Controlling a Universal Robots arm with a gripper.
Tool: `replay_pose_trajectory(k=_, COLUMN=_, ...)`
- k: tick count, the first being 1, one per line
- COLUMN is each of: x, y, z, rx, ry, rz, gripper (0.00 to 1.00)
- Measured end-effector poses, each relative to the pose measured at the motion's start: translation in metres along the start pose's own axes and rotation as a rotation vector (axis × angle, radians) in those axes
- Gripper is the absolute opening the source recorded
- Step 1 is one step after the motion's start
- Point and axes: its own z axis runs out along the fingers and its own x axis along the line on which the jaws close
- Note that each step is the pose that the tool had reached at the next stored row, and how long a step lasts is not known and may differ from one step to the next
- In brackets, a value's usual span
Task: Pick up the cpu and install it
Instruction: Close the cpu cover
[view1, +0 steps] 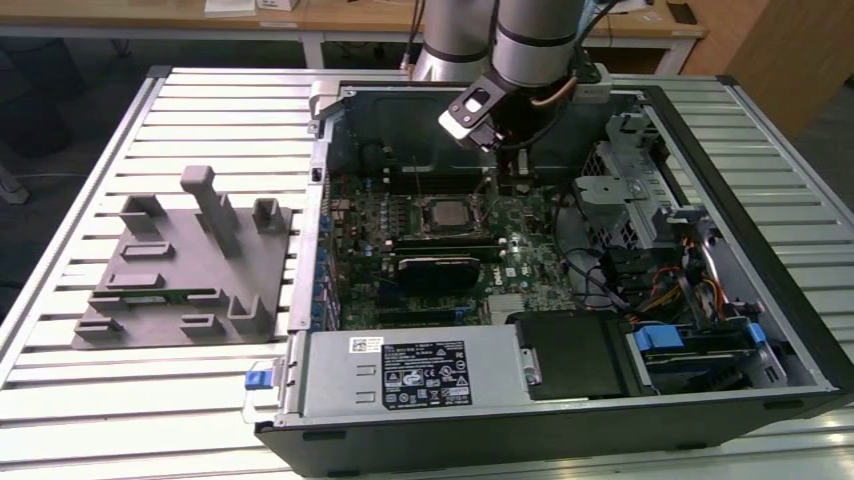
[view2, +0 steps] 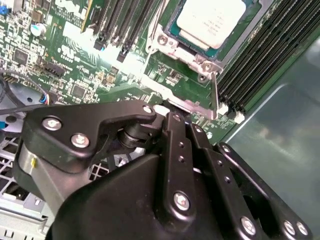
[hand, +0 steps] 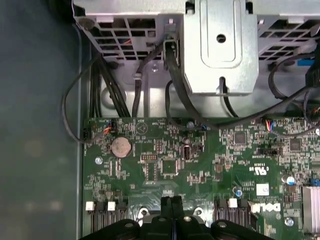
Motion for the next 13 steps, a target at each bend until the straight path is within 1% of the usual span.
replay_pose_trajectory(k=3, x=0.0002, y=-0.0029, z=-0.0002, rx=0.0001, ry=-0.0001, rz=0.000, gripper=0.11)
replay_pose_trajectory(k=13, x=0.0004, y=-0.0200, z=-0.0007, rx=0.0000, ry=0.0000, rz=0.000, gripper=0.11)
